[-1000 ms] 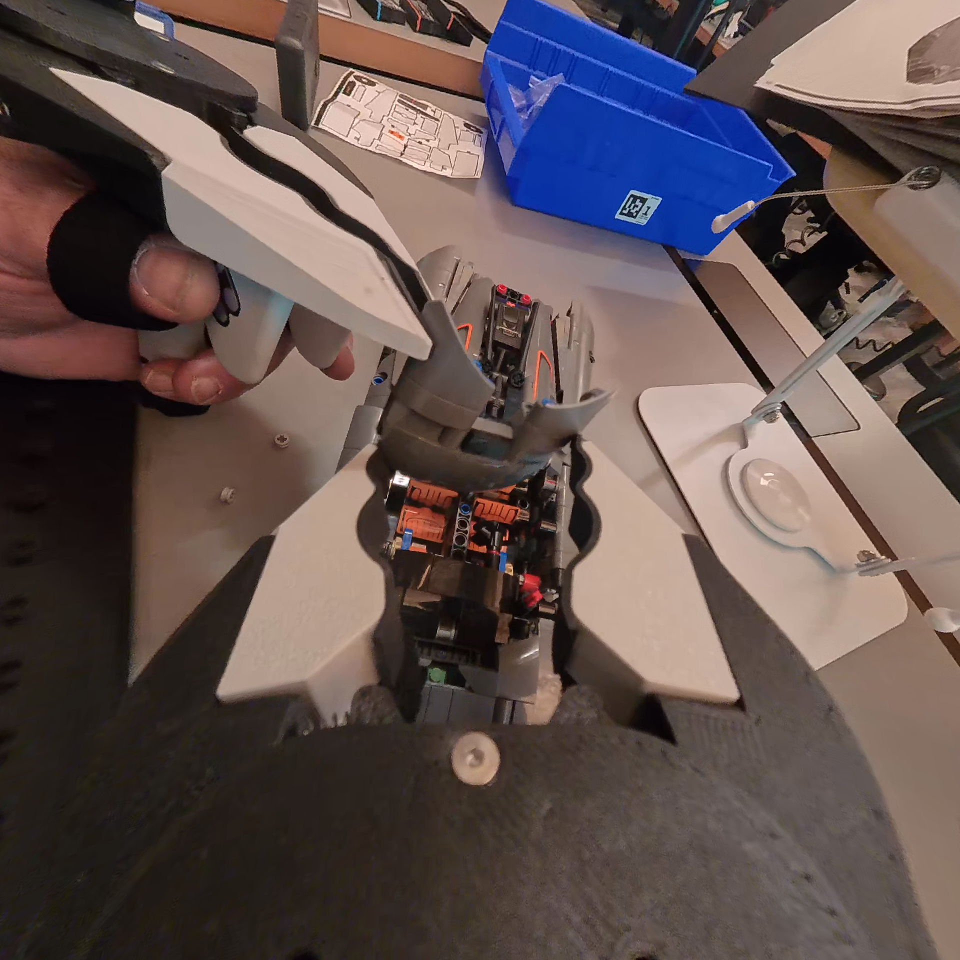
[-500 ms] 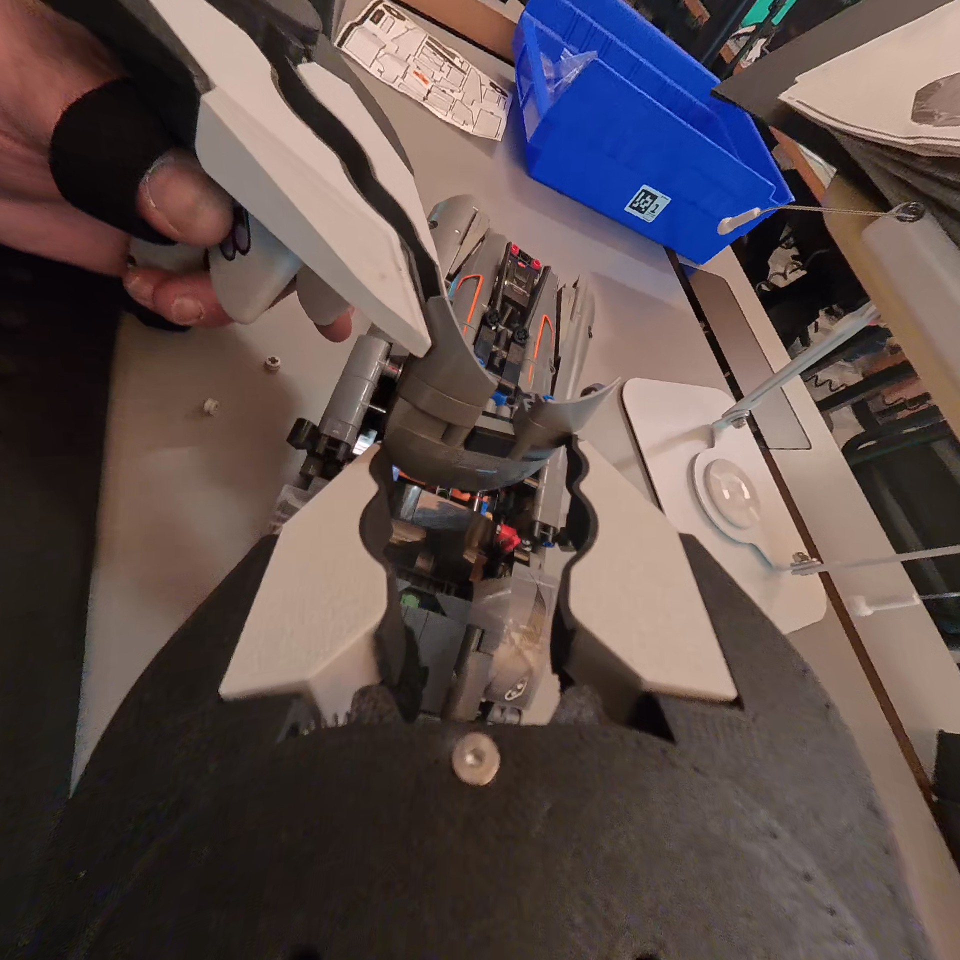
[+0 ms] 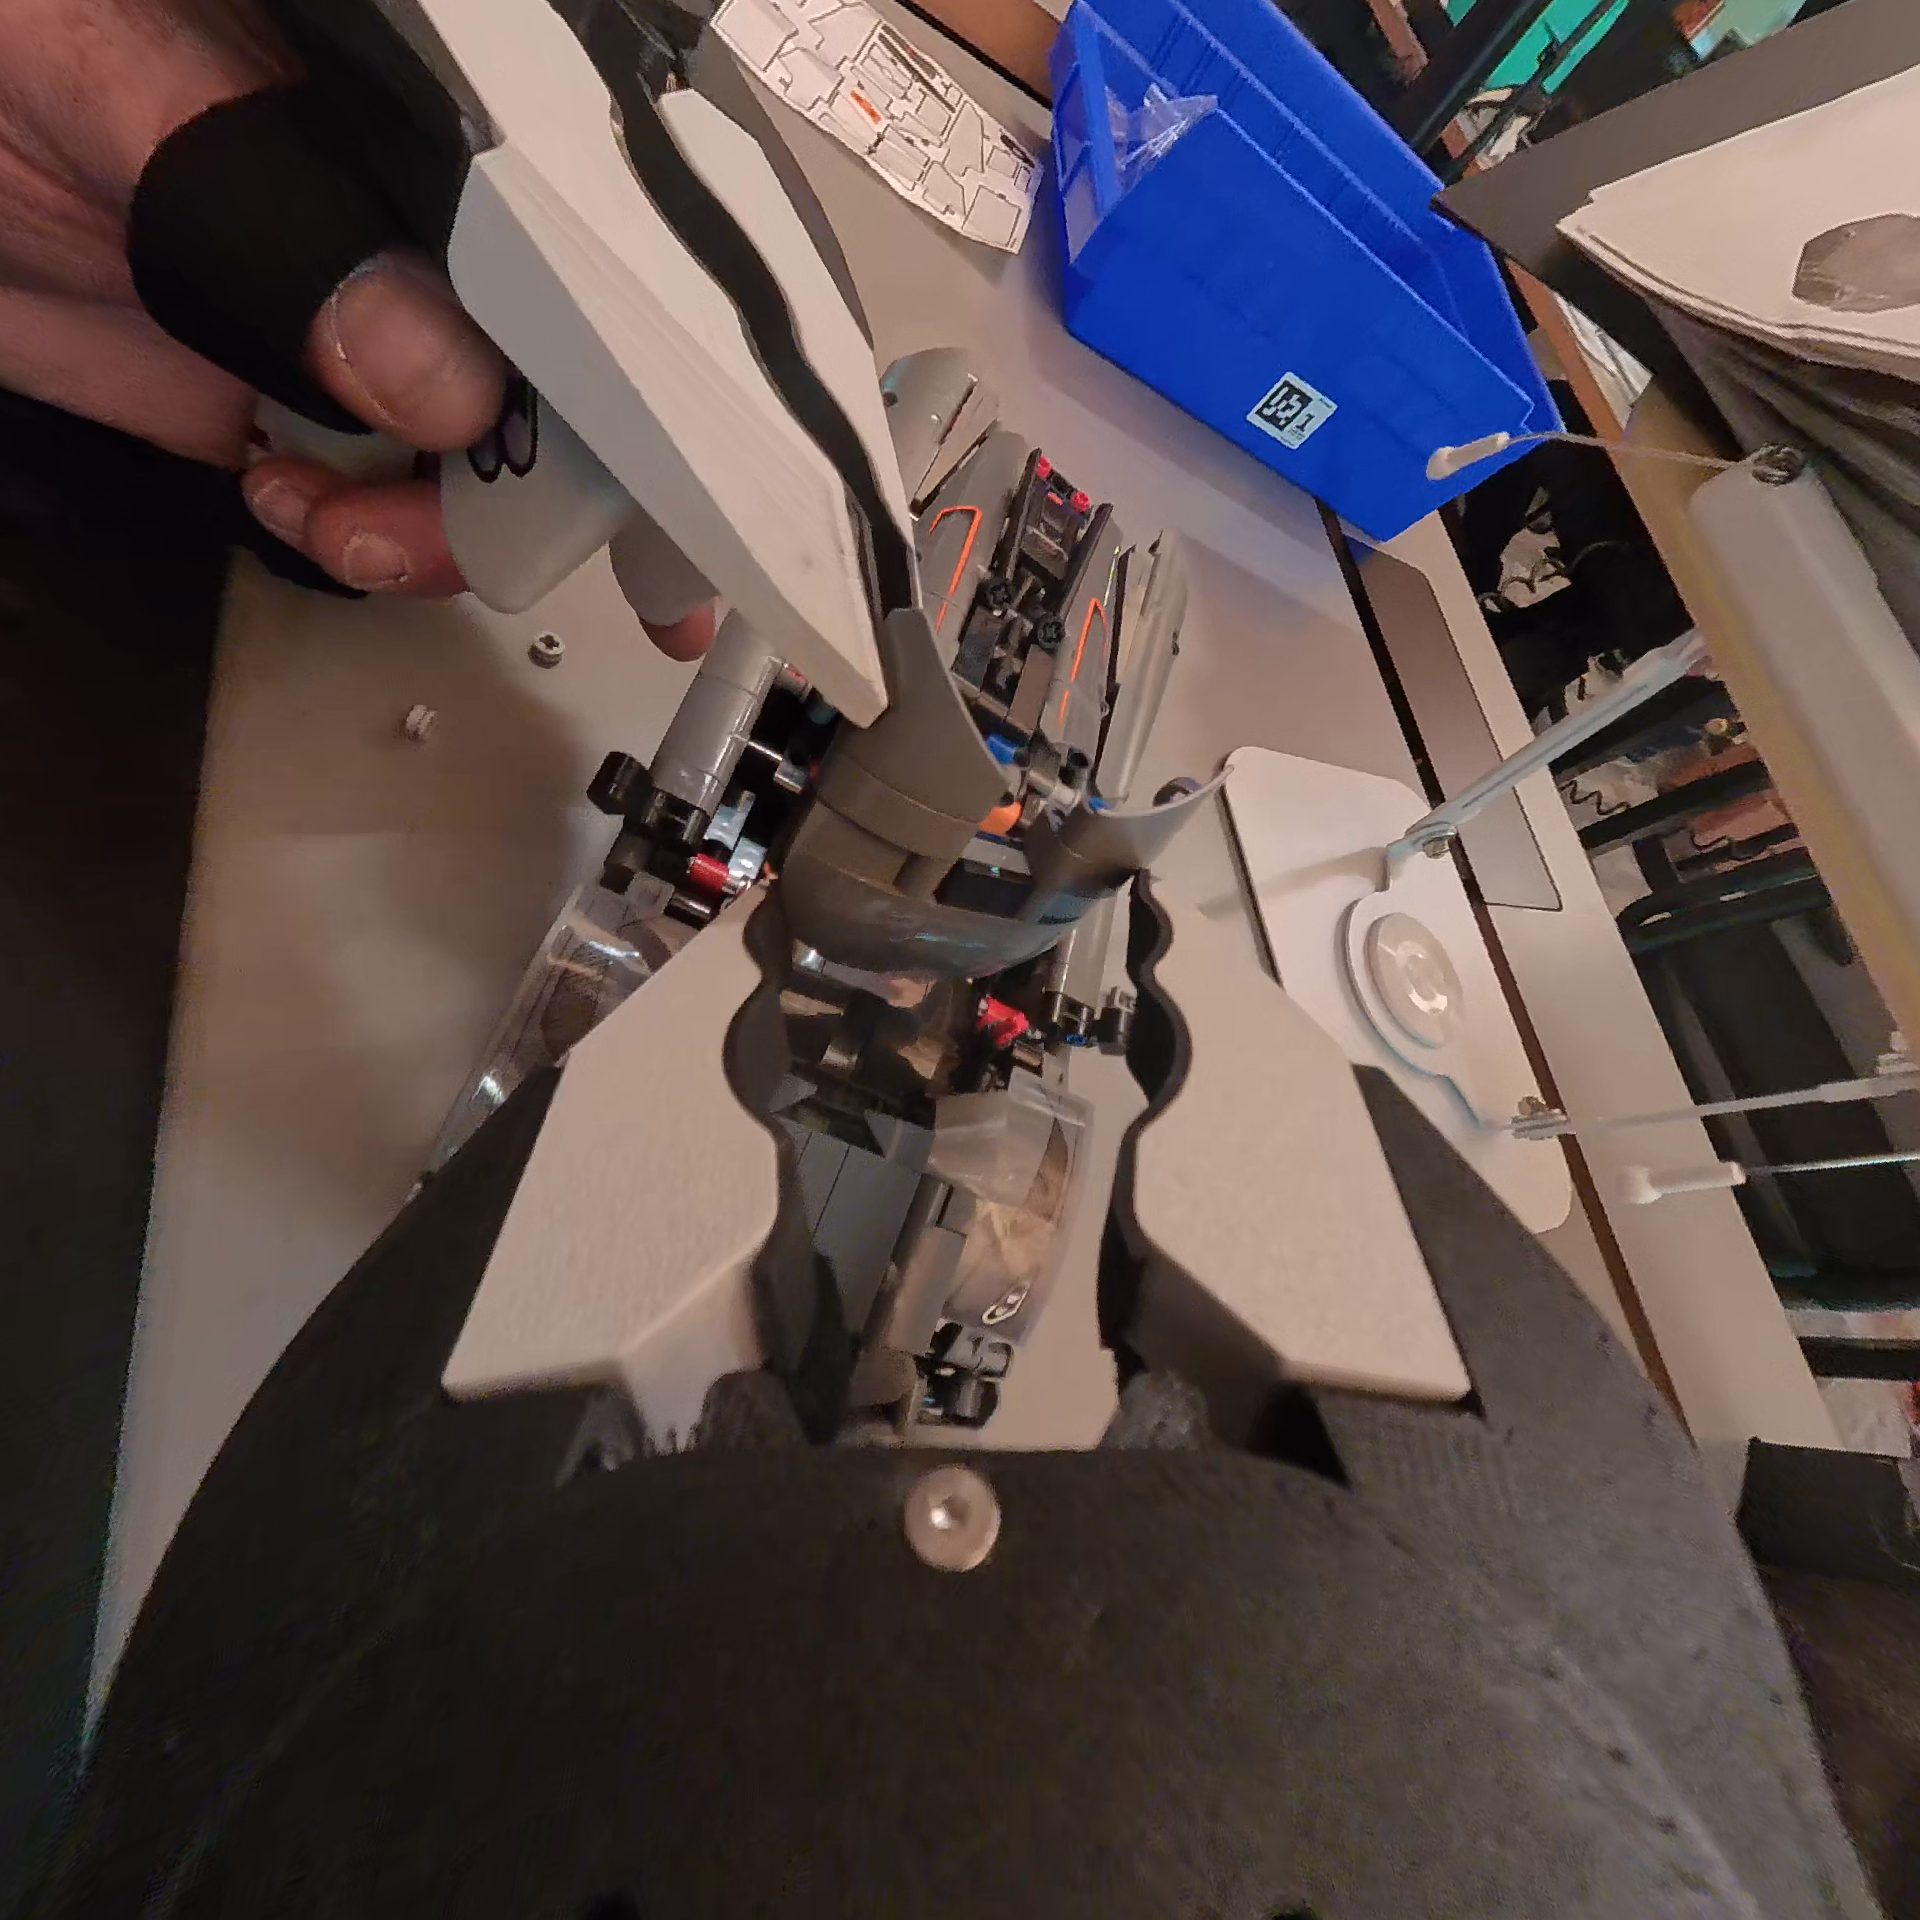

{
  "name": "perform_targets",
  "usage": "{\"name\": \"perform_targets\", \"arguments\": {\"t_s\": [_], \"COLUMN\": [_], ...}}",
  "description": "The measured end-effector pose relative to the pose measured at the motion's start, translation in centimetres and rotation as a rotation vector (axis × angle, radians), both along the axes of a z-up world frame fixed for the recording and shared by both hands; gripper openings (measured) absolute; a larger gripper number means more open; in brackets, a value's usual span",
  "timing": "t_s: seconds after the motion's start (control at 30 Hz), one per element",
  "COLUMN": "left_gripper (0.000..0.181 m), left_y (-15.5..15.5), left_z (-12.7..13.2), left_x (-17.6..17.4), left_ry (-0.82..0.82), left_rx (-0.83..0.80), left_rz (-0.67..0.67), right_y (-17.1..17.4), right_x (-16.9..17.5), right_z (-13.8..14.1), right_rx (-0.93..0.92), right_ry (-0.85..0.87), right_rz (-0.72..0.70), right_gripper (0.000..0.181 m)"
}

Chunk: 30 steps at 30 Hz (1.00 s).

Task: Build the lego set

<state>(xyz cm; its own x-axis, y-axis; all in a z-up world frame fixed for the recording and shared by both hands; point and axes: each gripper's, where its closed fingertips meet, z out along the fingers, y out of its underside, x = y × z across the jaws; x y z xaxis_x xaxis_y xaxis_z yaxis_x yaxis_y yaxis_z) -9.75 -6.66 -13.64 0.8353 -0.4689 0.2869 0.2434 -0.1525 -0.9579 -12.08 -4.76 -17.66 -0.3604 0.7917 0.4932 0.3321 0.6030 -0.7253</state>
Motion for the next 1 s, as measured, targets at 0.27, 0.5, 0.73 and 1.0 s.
{"name": "perform_targets", "arguments": {"t_s": [0.27,0.5,0.73,1.0], "left_gripper": [0.005,0.005,0.005,0.005], "left_y": [0.4,0.3,0.5,1.3], "left_z": [-0.1,0.3,0.8,0.8], "left_x": [0.3,0.2,0.3,-0.3], "left_ry": [0.001,0.017,0.021,-0.002], "left_rx": [-0.001,0.025,0.053,0.044], "left_rz": [-0.007,0.016,0.043,0.117], "right_y": [0.5,0.6,1.4,2.0], "right_x": [0.3,0.6,0.9,1.1], "right_z": [-0.1,0.5,0.6,1.2], "right_rx": [-0.048,-0.045,-0.17,-0.085], "right_ry": [-0.015,0.009,-0.003,0.05], "right_rz": [-0.016,-0.017,-0.055,-0.073], "right_gripper": [0.066,0.062,0.065,0.041]}}
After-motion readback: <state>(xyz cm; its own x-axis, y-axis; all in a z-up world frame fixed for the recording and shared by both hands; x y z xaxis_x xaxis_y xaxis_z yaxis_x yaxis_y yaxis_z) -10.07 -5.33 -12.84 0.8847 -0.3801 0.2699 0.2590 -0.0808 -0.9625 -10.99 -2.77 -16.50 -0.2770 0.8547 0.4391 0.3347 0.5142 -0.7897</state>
